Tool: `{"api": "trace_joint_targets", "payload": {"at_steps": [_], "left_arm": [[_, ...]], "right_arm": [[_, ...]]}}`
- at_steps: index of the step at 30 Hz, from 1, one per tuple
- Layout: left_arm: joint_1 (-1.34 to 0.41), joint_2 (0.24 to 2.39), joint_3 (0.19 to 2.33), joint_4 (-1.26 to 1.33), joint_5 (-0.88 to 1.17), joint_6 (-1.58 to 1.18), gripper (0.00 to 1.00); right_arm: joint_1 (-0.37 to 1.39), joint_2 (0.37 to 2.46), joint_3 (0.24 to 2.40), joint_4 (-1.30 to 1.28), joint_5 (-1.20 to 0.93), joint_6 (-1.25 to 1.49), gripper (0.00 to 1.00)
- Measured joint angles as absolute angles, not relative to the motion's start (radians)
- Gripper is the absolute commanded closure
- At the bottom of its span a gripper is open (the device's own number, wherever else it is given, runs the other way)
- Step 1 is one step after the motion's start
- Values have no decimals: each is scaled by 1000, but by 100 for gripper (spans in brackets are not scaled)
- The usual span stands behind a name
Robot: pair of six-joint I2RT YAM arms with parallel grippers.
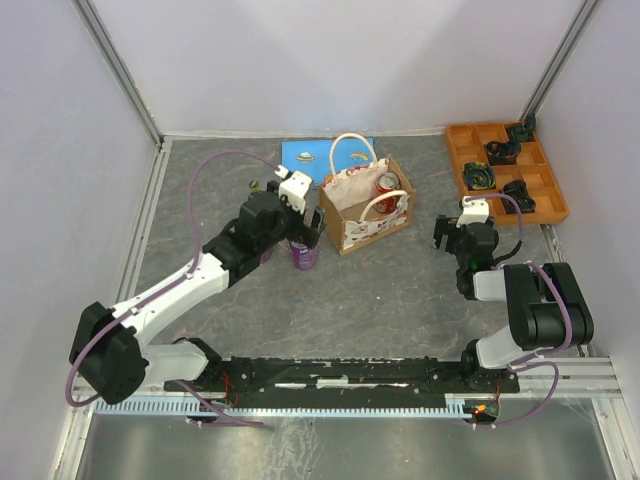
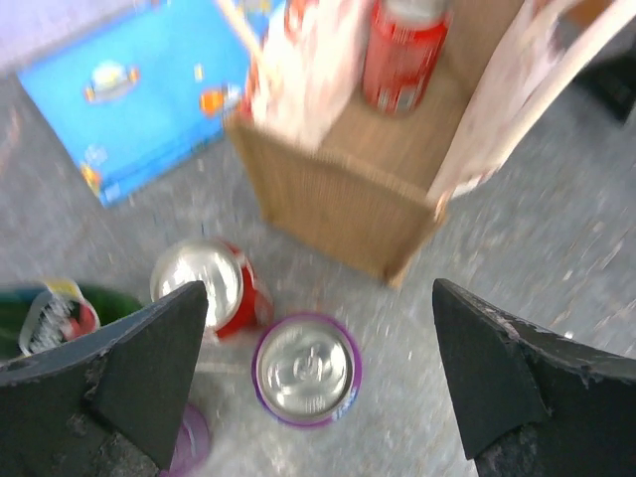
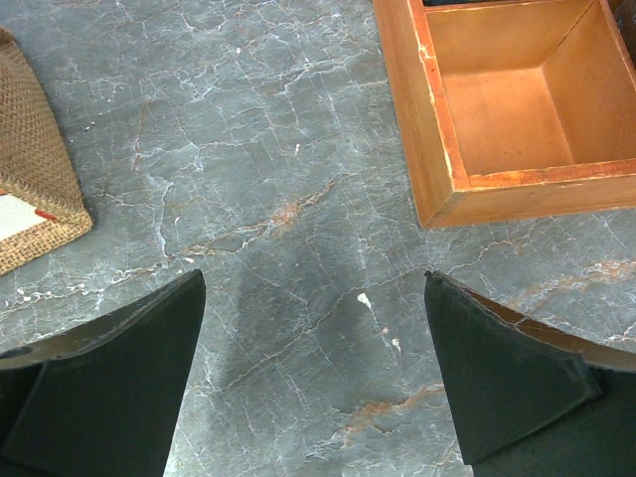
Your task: Take the beverage out of the canvas bag
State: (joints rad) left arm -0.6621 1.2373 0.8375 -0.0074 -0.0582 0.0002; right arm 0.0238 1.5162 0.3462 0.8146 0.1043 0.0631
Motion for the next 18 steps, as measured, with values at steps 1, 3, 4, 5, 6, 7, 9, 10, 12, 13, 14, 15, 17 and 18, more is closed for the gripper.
{"api": "trace_joint_targets", "payload": {"at_steps": [1, 3, 4, 5, 6, 7, 9, 10, 12, 13, 14, 15, 17, 18], "left_arm": [[-662, 1230, 870, -7, -48, 6, 1], [-662, 1229, 933, -4, -21, 19, 1], [-662, 1233, 957, 3, -8, 25, 0], [-662, 1241, 984, 9, 8, 29, 0], [-662, 1252, 1007, 14, 23, 33, 1], [-662, 1273, 1037, 19, 39, 41, 2], [-662, 1335, 1106, 33, 73, 47, 5], [-662, 1373, 1141, 38, 88, 50, 7], [-662, 1450, 1206, 41, 110, 65, 18], [-662, 1491, 1237, 40, 119, 72, 23], [-662, 1524, 1261, 40, 130, 76, 28], [-662, 1564, 1291, 37, 142, 81, 39], [-662, 1644, 1351, 30, 167, 89, 54], [-662, 1681, 1381, 23, 176, 92, 61]], "right_arm": [[24, 1516, 346, 815, 105, 63, 1], [24, 1516, 346, 815, 104, 63, 1], [24, 1516, 346, 815, 104, 63, 1], [24, 1516, 346, 815, 104, 63, 1], [24, 1516, 346, 815, 104, 63, 1], [24, 1516, 346, 814, 104, 63, 1], [24, 1516, 346, 815, 105, 63, 1], [24, 1516, 346, 815, 104, 63, 1], [24, 1516, 346, 815, 105, 63, 1], [24, 1516, 346, 815, 104, 63, 1], [24, 1516, 346, 815, 104, 63, 1], [24, 1516, 346, 815, 104, 63, 1], [24, 1516, 346, 815, 104, 63, 1], [24, 1516, 346, 815, 104, 63, 1]]}}
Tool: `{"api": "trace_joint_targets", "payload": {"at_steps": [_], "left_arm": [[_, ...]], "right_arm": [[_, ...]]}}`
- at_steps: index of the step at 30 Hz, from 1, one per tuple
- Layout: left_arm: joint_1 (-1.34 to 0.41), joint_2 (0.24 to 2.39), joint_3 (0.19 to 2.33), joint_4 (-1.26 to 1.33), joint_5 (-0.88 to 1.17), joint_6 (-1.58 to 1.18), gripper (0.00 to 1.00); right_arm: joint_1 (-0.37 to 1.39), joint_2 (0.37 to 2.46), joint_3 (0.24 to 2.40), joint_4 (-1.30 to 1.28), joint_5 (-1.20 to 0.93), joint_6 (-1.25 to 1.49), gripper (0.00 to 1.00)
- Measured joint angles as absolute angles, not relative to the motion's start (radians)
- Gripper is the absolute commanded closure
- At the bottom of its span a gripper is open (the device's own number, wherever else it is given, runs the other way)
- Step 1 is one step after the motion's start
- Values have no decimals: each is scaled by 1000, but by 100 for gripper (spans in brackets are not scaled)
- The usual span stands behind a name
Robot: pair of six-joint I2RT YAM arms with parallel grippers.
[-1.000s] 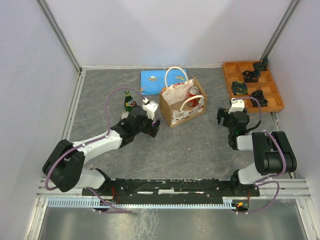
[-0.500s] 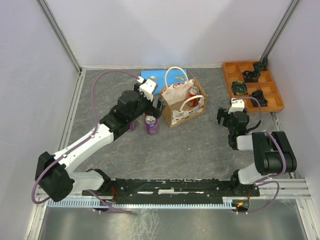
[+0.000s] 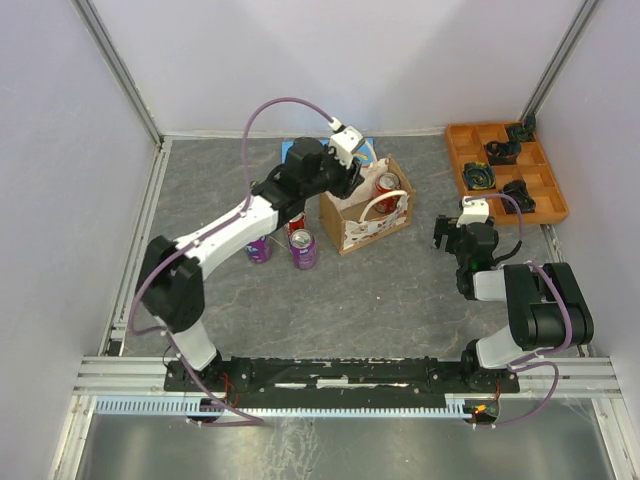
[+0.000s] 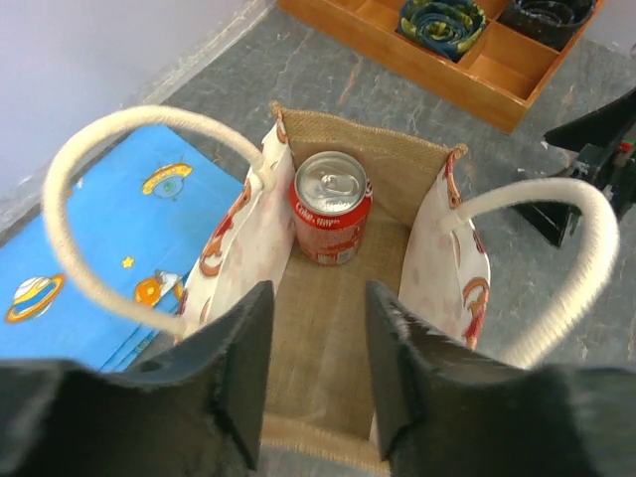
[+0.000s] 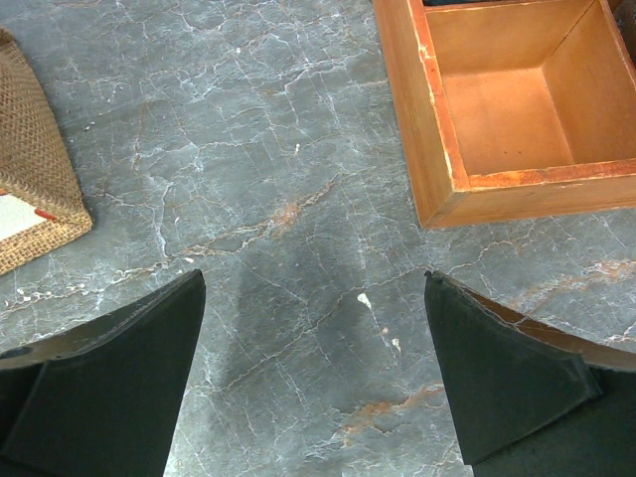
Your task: Take the beverage out of the canvas bag
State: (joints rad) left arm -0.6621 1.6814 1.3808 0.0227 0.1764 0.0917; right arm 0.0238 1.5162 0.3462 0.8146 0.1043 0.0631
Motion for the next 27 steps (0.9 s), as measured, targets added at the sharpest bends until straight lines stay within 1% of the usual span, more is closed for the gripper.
{"api": "trace_joint_targets", "payload": {"at_steps": [2, 4, 6, 7, 8, 9, 11, 16, 19, 27], "left_arm": [[-662, 1744, 1437, 5, 197, 96, 72], [-662, 1807, 1499, -10, 222, 96, 76], [-662, 1856, 1552, -19, 246, 96, 76], [-662, 1881, 1580, -24, 258, 96, 73], [-662, 1901, 1602, -27, 269, 96, 64], [-662, 1928, 1636, -35, 281, 96, 52], [-662, 1972, 1689, -53, 301, 96, 44], [-662, 2058, 1774, -88, 345, 94, 28], [-662, 2098, 1788, -108, 367, 94, 24], [-662, 2182, 1823, -134, 395, 73, 19]], "right_arm": [[24, 1516, 346, 815, 104, 63, 1], [24, 1516, 346, 815, 104, 63, 1], [24, 1516, 346, 815, 104, 63, 1], [24, 1516, 346, 815, 104, 63, 1], [24, 1516, 346, 815, 104, 63, 1], [24, 1516, 346, 815, 104, 63, 1], [24, 1516, 346, 815, 104, 63, 1], [24, 1516, 346, 815, 104, 63, 1], [24, 1516, 346, 815, 104, 63, 1], [24, 1516, 346, 815, 104, 63, 1]]}}
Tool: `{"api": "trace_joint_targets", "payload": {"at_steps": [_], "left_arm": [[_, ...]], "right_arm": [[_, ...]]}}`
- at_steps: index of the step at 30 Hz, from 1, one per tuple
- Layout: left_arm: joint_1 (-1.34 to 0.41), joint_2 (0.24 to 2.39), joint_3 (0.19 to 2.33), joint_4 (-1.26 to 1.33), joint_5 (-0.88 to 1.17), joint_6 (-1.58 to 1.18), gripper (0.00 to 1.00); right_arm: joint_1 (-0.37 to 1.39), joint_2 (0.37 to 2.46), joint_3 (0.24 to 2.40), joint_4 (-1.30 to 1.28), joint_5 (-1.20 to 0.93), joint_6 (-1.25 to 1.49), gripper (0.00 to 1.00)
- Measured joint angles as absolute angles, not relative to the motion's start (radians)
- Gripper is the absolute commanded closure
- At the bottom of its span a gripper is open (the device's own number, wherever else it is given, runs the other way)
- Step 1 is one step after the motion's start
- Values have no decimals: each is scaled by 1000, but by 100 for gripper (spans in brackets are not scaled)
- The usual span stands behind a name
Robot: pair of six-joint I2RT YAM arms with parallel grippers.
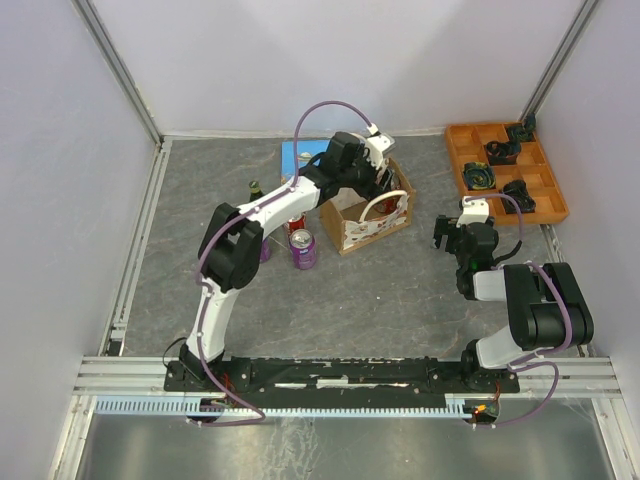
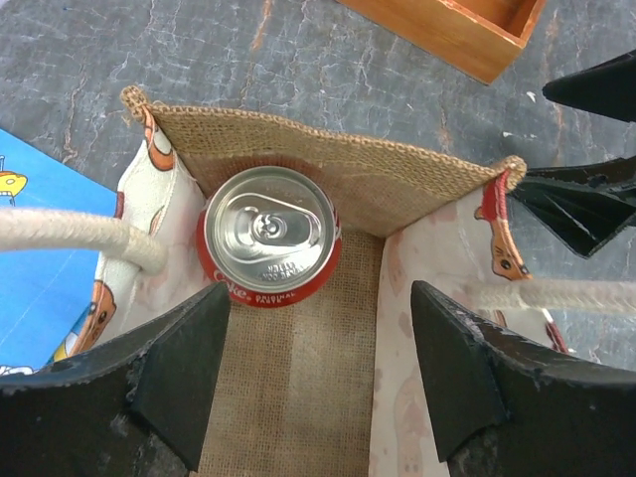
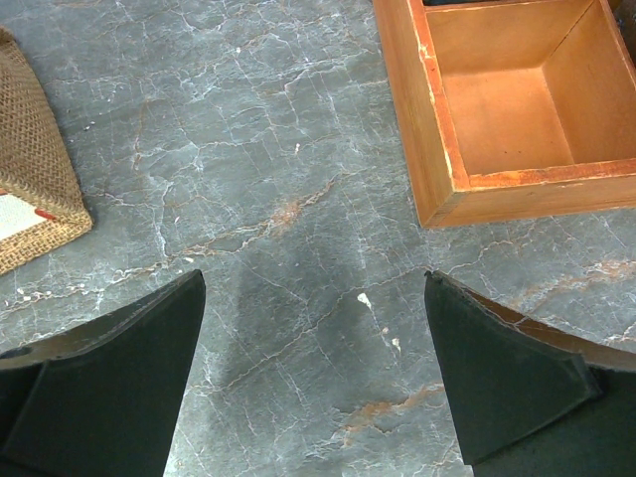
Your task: Take the beverage out of the canvas bag
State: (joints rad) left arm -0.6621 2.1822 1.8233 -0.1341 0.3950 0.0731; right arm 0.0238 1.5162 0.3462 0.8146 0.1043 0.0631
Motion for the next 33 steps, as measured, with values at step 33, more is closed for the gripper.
{"api": "trace_joint_targets", "payload": {"at_steps": [33], "left_arm": [[-662, 2356, 1976, -154, 315, 25, 4]], "right_arm": [[24, 1516, 346, 815, 104, 63, 1]]}}
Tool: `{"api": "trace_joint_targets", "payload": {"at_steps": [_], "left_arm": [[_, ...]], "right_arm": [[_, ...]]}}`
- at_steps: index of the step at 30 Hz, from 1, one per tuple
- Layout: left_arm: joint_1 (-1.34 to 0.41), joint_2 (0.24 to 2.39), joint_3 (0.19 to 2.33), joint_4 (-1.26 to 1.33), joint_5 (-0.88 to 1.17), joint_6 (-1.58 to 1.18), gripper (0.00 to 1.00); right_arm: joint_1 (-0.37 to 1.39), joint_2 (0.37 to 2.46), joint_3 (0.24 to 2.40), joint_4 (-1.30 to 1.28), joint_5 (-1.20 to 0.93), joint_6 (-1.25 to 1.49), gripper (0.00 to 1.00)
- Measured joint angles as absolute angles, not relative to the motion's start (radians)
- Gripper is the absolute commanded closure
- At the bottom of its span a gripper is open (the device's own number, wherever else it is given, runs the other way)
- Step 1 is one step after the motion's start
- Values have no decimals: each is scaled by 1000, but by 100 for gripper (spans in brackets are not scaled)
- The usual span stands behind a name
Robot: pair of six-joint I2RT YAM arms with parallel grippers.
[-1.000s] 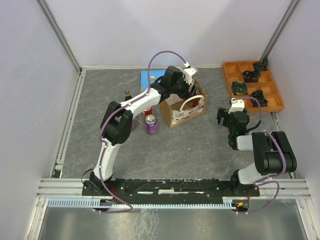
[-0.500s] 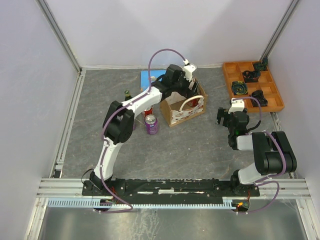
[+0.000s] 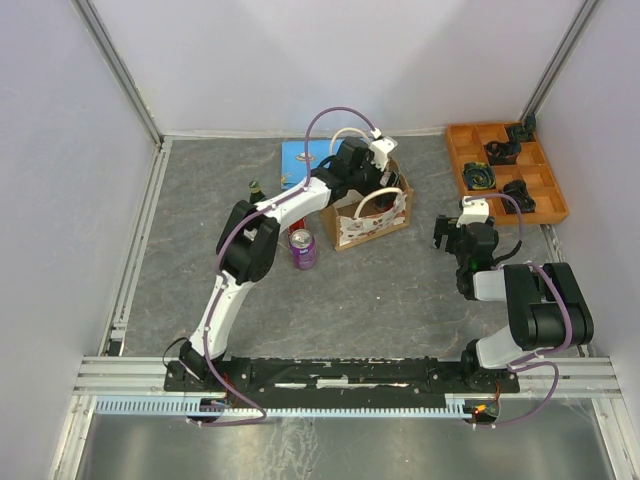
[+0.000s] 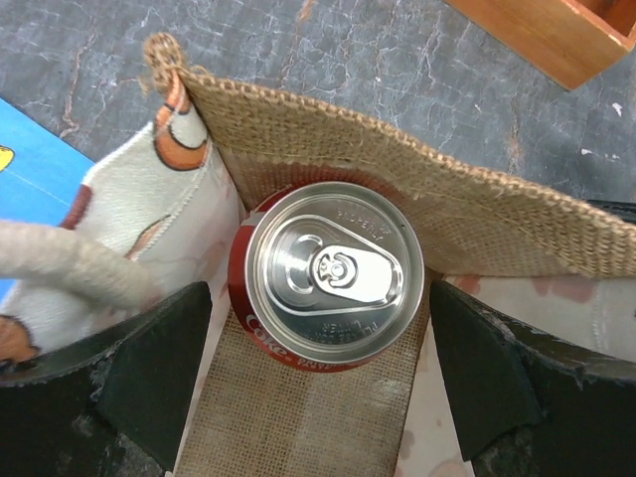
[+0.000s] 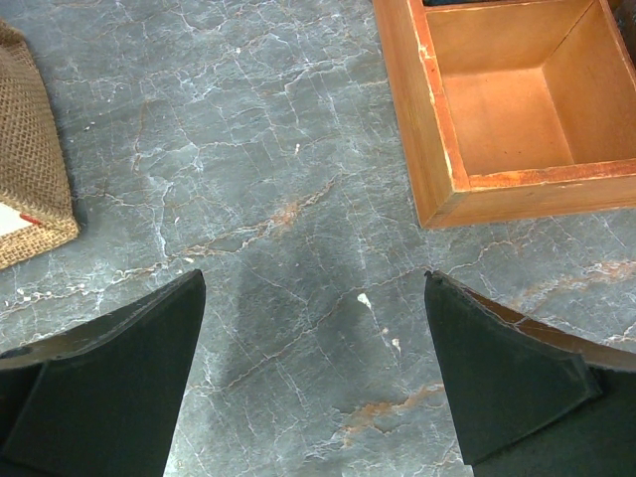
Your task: Take the beverage out of the canvas bag
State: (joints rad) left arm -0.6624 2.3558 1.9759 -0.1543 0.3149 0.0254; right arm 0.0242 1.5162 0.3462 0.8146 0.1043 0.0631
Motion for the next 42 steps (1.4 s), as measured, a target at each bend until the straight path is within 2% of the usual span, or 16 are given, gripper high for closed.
{"api": "trace_joint_targets", "payload": {"at_steps": [3, 5, 6, 9, 10, 26, 42], "left_arm": [[-662, 2371, 1976, -146, 316, 25, 6], [-663, 2378, 1976, -138, 316, 23, 14], [-663, 2379, 1976, -134, 316, 18, 24], [-662, 2380, 1975, -117, 318, 7, 92], [-663, 2380, 1975, -110, 314, 4, 96], [-662, 2334, 1963, -176, 316, 5, 97], [-652, 1964, 1888, -284, 310, 55, 97]], "right_arm": [[24, 1516, 346, 815, 104, 63, 1], [24, 1516, 346, 815, 104, 63, 1], [24, 1516, 346, 815, 104, 63, 1], [24, 1516, 346, 815, 104, 63, 1], [24, 1516, 346, 815, 104, 63, 1], [24, 1516, 346, 815, 104, 63, 1], [24, 1516, 346, 815, 104, 63, 1]]}}
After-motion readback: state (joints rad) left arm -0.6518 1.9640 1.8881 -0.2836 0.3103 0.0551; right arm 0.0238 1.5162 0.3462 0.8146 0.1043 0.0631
